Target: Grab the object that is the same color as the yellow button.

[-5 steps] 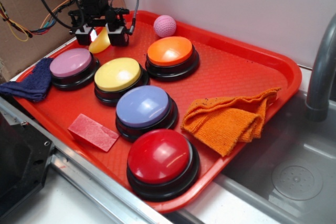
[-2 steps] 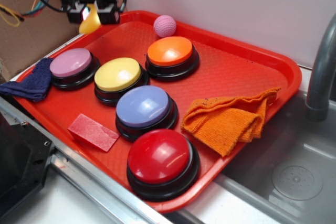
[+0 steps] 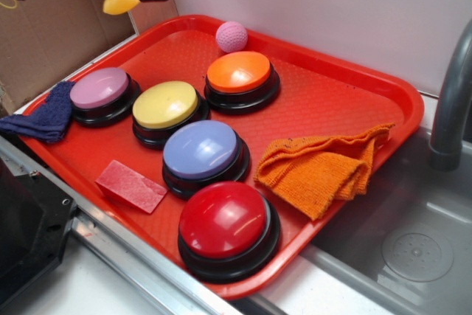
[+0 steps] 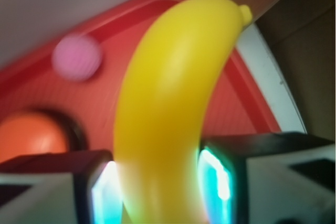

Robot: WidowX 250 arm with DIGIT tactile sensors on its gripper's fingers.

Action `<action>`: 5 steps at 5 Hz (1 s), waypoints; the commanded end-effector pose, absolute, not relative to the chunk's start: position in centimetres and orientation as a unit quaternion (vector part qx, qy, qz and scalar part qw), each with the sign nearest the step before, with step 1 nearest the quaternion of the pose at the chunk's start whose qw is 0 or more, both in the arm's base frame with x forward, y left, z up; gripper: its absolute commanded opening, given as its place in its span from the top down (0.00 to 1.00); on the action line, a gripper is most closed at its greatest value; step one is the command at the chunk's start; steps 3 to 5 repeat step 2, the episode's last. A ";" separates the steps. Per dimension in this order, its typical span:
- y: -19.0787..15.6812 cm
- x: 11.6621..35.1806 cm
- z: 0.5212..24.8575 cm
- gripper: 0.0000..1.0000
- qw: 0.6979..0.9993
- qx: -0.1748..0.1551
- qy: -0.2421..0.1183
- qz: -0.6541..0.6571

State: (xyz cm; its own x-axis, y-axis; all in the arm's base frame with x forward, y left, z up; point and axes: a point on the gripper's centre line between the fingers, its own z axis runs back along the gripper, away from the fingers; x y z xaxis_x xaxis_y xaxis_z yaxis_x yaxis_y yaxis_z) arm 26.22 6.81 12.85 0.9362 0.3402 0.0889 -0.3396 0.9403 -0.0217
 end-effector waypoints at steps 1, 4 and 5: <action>3.6 22.2 17.3 1.00 0.993 -0.032 -0.088 0.073; 4.0 22.1 16.9 1.00 0.995 -0.034 -0.072 0.066; 4.0 22.1 16.9 1.00 0.995 -0.034 -0.072 0.066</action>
